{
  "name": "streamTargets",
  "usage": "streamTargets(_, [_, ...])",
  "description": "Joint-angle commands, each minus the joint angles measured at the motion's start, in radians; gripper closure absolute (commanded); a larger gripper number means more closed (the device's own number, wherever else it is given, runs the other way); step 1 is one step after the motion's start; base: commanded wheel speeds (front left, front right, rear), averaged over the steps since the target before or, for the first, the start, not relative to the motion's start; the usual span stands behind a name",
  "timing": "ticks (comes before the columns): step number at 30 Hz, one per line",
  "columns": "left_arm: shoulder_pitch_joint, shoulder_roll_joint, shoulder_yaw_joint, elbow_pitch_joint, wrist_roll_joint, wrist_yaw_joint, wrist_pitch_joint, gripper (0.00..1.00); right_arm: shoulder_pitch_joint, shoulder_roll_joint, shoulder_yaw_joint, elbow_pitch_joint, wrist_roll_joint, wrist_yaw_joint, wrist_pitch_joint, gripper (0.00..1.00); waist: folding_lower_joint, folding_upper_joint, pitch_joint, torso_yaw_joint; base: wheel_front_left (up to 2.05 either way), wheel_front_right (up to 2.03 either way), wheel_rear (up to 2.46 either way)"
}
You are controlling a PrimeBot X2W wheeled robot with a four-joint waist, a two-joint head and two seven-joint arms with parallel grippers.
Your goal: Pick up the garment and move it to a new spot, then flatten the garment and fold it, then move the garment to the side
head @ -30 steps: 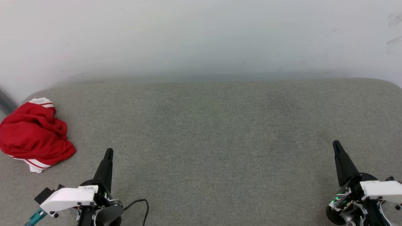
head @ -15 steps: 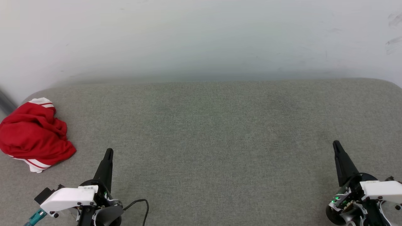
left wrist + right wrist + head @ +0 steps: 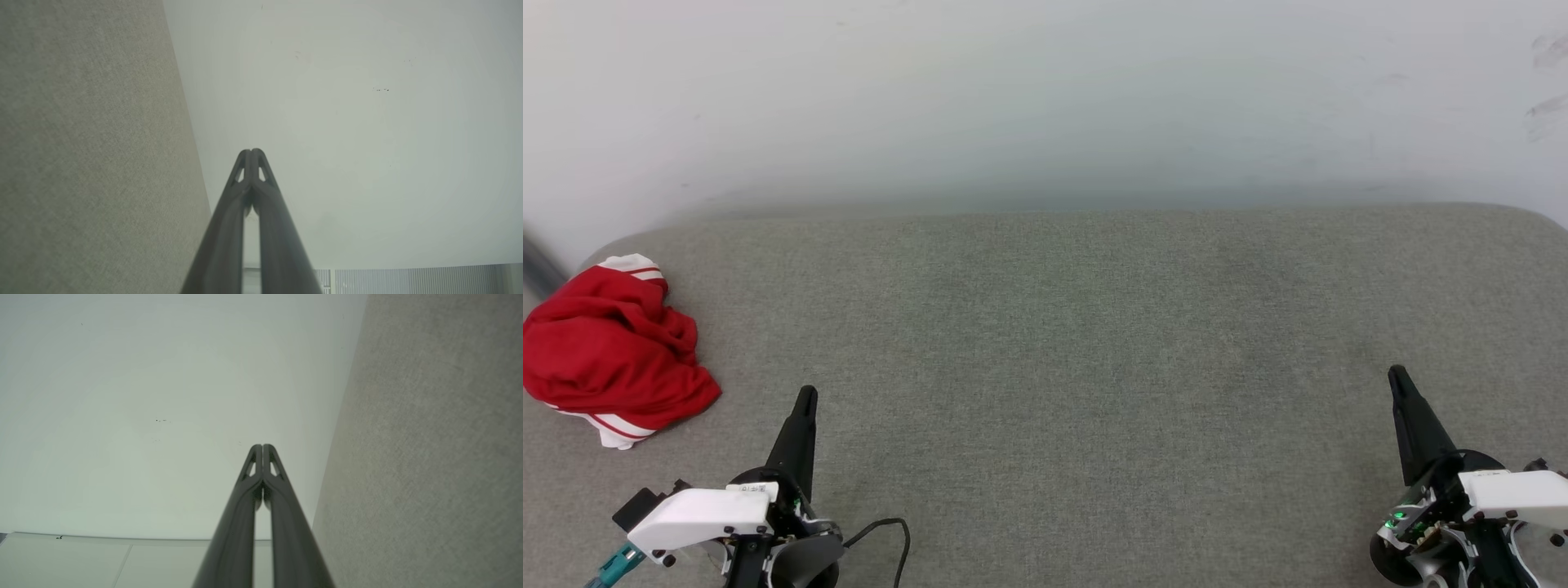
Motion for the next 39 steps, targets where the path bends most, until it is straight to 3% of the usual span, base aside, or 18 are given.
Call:
streamTargets(1, [-0.008,-0.001,0.002,0.0,0.001,-0.003,0.001,1.0,-0.011,0.004,0.001,0.001,-0.005,0.0,0.0,1.0,0.0,0.0,0.0,0.0,0.0,0.0,0.0])
streamTargets(3, [-0.008,-0.001,0.002,0.0,0.001,-0.003,0.001,1.0,-0.011,0.004,0.001,0.001,-0.005,0.0,0.0,1.0,0.0,0.0,0.0,0.0,0.0,0.0,0.0])
streamTargets(4, [0.001,0.0,0.0,0.003,0.0,0.0,0.0,0.0,0.002,0.0,0.0,0.002,0.0,0.0,0.0,0.0,0.0,0.0,0.0,0.0,0.0,0.0,0.0])
streamTargets(16, [0.048,-0.003,-0.022,0.009,0.011,0.001,-0.042,0.0,0.054,0.001,0.025,0.008,-0.018,0.0,-0.042,0.0,0.0,0.0,0.001,-0.001,0.0,0.0,0.0])
streamTargets(24, [0.06,-0.003,-0.017,0.015,0.082,0.001,-0.08,0.0,0.064,0.001,0.024,0.001,-0.059,0.0,-0.08,0.0,0.0,0.0,0.003,0.0,0.0,0.0,0.0])
streamTargets(32, [0.068,-0.003,0.015,-0.014,0.167,0.0,-0.115,0.0,0.068,0.001,0.005,0.003,-0.203,0.0,-0.115,0.0,0.0,0.0,0.004,0.001,0.0,0.0,0.0])
streamTargets(39, [0.07,-0.002,0.072,-0.048,0.305,0.0,-0.142,0.0,0.072,0.001,-0.008,-0.057,-0.427,0.0,-0.142,0.0,0.0,0.0,0.006,-0.001,0.0,0.0,0.0])
